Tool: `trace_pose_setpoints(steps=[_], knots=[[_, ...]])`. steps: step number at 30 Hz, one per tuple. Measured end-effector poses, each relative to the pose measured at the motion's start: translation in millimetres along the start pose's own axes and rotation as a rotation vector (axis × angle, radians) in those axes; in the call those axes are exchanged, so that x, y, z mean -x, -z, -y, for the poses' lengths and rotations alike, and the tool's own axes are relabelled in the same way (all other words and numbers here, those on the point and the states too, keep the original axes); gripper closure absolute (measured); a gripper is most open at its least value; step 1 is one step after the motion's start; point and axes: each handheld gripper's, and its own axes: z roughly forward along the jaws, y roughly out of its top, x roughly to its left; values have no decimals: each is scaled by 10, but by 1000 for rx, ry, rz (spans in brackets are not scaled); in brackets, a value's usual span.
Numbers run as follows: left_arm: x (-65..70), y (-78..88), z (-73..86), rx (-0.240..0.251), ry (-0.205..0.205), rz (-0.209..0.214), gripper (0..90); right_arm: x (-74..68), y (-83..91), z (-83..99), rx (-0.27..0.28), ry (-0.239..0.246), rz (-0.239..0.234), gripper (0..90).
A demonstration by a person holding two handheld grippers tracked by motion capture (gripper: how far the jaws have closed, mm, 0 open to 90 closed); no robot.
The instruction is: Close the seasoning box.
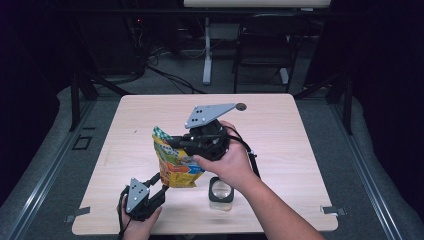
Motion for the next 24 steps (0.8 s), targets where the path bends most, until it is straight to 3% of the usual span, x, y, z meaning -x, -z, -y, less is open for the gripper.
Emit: trace_pose_setpoints(steps=[8,15,24], knots=[[-25,0,7,-21,4,-3,619,63,32,71,-13,-1,1,900],[-19,-6,54,-60,2,9,647,84,14,152,-44,26,-15,900],[-81,-22,165,-110,23,-18,659,114,-85,301,-69,35,-53,900]])
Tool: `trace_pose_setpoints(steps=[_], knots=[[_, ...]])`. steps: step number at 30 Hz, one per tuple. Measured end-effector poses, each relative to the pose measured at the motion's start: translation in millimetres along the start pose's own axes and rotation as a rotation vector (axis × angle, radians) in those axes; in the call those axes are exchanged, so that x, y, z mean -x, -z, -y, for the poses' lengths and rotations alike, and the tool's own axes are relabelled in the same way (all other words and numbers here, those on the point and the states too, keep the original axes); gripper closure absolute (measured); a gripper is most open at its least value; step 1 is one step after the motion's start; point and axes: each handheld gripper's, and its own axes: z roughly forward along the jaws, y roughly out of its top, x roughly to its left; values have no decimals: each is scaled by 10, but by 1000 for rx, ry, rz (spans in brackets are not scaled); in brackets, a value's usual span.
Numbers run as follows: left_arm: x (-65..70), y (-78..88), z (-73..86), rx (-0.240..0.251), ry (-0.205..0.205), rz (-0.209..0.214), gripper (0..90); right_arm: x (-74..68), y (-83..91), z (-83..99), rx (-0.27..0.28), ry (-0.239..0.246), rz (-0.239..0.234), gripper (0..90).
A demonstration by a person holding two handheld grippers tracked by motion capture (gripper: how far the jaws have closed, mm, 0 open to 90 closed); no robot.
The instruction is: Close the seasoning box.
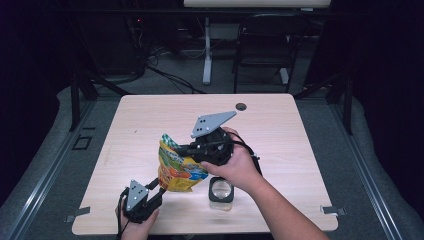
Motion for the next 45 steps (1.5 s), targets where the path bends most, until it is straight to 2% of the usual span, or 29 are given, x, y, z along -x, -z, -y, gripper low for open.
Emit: trace_pose_setpoints(steps=[3,9,15,16,17,18,19,20,22,26,36,40,45], knots=[[-28,5,22,-10,9,-10,671,15,-31,46,-2,-5,-11,900],[-96,47,41,-18,19,-31,675,28,-76,81,-30,17,-32,900],[-152,103,44,2,30,-45,676,20,-95,95,-44,35,-50,900],[-162,115,38,17,40,-40,676,15,-101,97,-54,42,-48,900],[-165,120,26,2,39,-46,676,15,-101,97,-54,42,-48,900],[-170,120,29,10,45,-47,681,10,-107,100,-56,49,-43,900],[-183,123,32,20,51,-36,680,10,-108,102,-54,48,-49,900],[-183,126,25,33,56,-31,696,10,-97,109,-13,16,-86,900],[-185,122,23,26,53,-35,698,9,-99,110,-10,12,-90,900],[-203,98,43,17,64,-8,713,-24,-124,119,-27,50,-38,900],[-204,114,36,32,63,18,739,-13,-64,163,-6,51,-40,900],[-176,106,57,22,58,20,749,-3,-51,217,-6,49,-42,900],[-159,31,118,-22,58,34,755,22,-85,309,-11,31,-45,900]])
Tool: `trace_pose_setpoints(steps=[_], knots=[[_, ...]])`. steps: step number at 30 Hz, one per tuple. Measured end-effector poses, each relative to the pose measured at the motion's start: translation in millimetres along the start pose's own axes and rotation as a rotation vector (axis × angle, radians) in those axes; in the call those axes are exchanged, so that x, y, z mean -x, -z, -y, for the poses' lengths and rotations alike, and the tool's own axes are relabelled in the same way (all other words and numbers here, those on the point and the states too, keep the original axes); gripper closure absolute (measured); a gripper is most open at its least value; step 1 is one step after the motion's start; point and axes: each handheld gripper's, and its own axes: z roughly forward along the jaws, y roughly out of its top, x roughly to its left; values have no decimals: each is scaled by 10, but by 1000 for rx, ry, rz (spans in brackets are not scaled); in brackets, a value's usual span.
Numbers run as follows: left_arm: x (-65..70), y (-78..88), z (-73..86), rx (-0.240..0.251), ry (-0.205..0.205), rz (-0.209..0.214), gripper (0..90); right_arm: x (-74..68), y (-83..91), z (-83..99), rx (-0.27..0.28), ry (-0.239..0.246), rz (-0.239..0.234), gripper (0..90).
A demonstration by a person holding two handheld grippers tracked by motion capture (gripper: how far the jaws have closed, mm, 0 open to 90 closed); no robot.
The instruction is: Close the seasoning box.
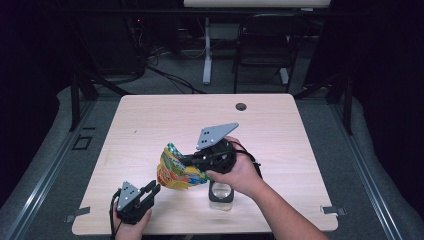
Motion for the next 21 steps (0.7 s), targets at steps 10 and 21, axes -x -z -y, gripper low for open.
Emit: trace_pose_setpoints(steps=[10,21], knots=[[-42,-83,84,-61,9,-28,758,-14,-163,143,-2,11,-6,900],[-52,-138,126,-107,-11,-42,760,68,-217,375,30,-22,-24,900]])
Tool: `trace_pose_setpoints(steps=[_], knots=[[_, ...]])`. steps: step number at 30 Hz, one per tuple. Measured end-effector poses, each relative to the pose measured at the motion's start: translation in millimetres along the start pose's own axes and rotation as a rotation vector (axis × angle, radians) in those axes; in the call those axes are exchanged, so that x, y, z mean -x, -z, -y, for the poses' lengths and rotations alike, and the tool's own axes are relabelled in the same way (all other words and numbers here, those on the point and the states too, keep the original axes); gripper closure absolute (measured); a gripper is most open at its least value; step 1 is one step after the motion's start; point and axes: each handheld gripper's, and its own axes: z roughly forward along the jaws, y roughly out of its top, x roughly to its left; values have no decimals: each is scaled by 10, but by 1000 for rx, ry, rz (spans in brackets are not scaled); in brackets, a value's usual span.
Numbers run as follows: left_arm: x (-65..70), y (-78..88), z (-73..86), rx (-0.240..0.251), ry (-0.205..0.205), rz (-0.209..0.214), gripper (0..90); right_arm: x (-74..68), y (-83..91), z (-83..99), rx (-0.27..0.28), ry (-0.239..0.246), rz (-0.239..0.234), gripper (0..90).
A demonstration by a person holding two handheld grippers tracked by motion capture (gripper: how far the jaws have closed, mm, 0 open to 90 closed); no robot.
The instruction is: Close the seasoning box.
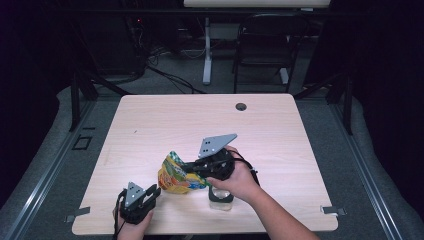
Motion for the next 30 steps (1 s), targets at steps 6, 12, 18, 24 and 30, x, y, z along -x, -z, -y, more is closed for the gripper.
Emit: trace_pose_setpoints(steps=[6,12,18,24,30], knots=[[2,4,-9,8,0,10,757,8,44,53,10,4,-6,900],[28,14,-17,22,-12,25,756,42,138,133,-3,-5,-5,900],[27,34,-43,25,-26,42,749,92,229,189,-26,-10,26,900],[10,72,-67,19,-45,61,727,87,274,235,-32,2,37,900],[-76,177,-137,66,-26,91,666,80,284,253,-30,3,35,900]])
